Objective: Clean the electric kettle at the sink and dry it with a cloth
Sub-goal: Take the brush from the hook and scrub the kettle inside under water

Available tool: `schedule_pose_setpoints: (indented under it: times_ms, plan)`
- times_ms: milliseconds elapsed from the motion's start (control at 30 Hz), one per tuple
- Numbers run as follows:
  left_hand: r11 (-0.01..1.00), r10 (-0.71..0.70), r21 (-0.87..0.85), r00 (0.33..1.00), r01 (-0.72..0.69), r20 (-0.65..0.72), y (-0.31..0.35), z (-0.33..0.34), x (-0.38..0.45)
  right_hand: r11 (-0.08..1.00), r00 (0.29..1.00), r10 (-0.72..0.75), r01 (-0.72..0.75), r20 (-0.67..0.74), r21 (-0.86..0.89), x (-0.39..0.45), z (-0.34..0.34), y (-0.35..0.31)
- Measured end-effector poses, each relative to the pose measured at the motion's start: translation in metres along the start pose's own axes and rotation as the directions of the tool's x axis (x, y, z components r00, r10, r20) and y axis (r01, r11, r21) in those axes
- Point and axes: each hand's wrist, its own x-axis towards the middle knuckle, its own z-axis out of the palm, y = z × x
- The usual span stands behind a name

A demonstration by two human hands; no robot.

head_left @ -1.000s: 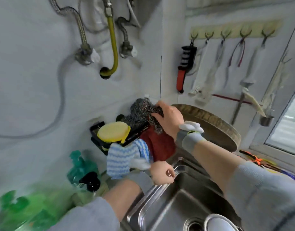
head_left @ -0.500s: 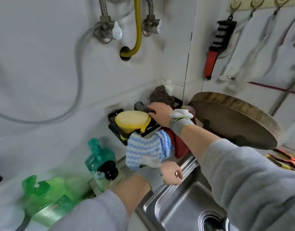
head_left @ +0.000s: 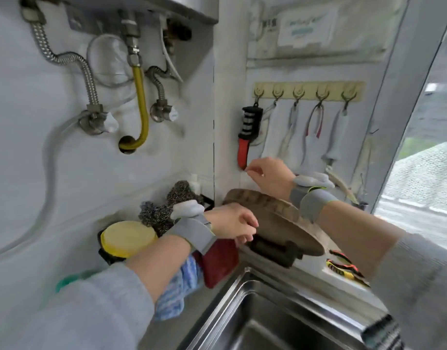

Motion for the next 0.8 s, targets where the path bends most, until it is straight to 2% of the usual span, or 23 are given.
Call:
schedule_pose_setpoints:
  times_ms: [100, 200, 367, 467, 633, 700, 800]
  plan:
    - [1.0, 0.025, 0.009, 0.998, -0.025, -0.062, 0.036, -0.036, 0.019, 0.993, 0.992, 0.107, -0.109, -0.063, -0.038, -0.011, -0.033, 0.029]
    - [0.983, 0.082, 0.173, 0.987, -0.058, -0.14, 0.068, -0.06, 0.046, 0.966, 0.965, 0.235, -0.244, -0.114, -0.08, -0.018, -0.063, 0.063]
    - [0.968, 0.054, 0.25, 0.967, 0.01, -0.249, 0.084, -0.07, 0.088, 0.95, 0.955, 0.265, -0.282, -0.131, -0.136, -0.011, -0.091, 0.091]
    - [0.977, 0.019, 0.208, 0.945, 0.052, -0.326, 0.082, -0.078, 0.117, 0.959, 0.961, 0.221, -0.245, -0.167, -0.143, 0.013, -0.099, 0.101]
    - [0.99, 0.028, 0.137, 0.878, 0.043, -0.478, 0.084, -0.089, 0.152, 0.959, 0.983, -0.007, -0.045, -0.181, -0.278, 0.052, -0.103, 0.098]
    - [0.998, 0.016, 0.054, 0.871, 0.012, -0.491, 0.086, -0.096, 0.168, 0.948, 0.978, -0.076, 0.009, -0.197, -0.317, 0.068, -0.104, 0.1]
    - [0.999, 0.017, 0.034, 0.895, -0.002, -0.445, 0.087, -0.103, 0.186, 0.941, 0.979, -0.098, 0.033, -0.177, -0.338, 0.089, -0.101, 0.103]
